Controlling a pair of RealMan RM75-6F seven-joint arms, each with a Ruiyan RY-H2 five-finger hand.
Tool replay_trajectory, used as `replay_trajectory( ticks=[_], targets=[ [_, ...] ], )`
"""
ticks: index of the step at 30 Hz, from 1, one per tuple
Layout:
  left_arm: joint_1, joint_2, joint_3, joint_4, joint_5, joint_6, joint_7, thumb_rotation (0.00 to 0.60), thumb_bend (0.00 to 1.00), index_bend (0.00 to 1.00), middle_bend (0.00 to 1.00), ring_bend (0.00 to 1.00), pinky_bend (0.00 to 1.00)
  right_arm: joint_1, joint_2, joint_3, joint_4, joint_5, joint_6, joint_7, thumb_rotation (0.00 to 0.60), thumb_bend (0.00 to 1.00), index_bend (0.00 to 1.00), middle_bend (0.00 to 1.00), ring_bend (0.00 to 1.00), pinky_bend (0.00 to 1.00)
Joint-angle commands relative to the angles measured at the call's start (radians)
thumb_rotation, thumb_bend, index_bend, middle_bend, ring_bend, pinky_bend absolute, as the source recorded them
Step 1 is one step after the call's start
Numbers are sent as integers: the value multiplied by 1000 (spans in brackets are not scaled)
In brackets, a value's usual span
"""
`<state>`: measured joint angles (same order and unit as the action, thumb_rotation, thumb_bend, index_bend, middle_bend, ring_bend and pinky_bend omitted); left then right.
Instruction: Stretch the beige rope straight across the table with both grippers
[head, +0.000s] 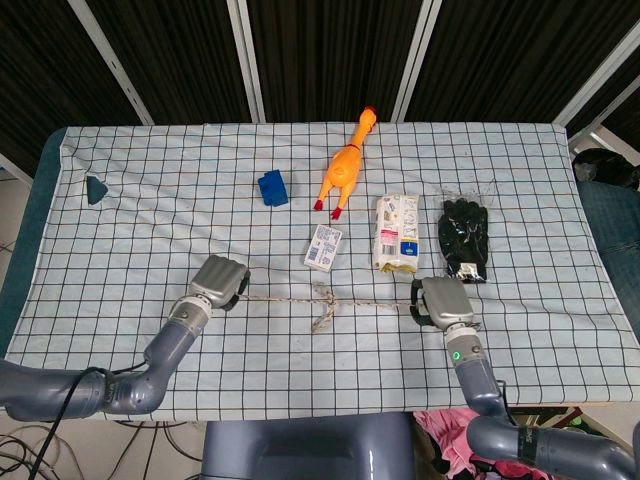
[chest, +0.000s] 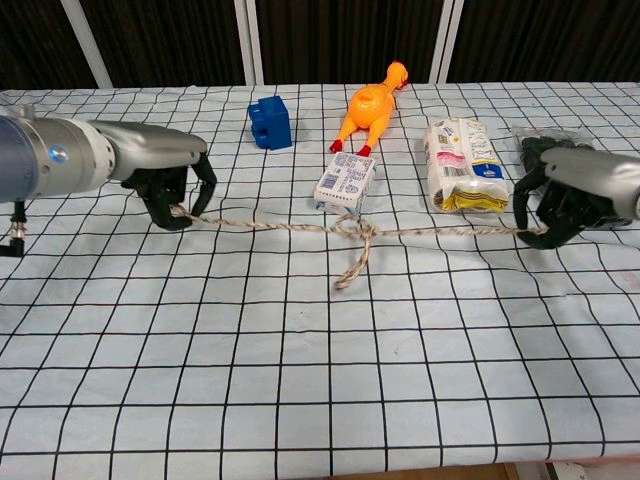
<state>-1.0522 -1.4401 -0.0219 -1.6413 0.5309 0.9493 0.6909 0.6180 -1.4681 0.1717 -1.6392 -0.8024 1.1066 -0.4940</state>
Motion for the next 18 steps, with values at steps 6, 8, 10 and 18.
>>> replay_trajectory(
  ticks=[6, 8, 10, 18],
  targets=[
    [52, 170, 8, -54, 9, 41, -35, 600, 413, 627, 1000, 944, 854, -58, 220, 24, -45, 9, 10, 54, 600, 411, 628, 877, 1000, 1000],
    [62, 188, 7, -51, 16, 35, -53, 600, 413, 627, 1000, 944, 854, -67, 245, 29, -40, 18, 5, 72, 600, 411, 628, 877, 1000, 1000],
    [74, 205, 8, -46, 26, 27, -72, 600, 413, 627, 1000, 944, 854, -78, 274, 36, -33, 28, -5, 98, 600, 411, 628, 877, 1000, 1000],
    [130, 219, 16, 18, 108, -27, -176, 600, 413, 625, 1000, 944, 854, -104, 332, 30, 37, 24, -91, 195, 600, 412, 628, 885, 1000, 1000]
  ],
)
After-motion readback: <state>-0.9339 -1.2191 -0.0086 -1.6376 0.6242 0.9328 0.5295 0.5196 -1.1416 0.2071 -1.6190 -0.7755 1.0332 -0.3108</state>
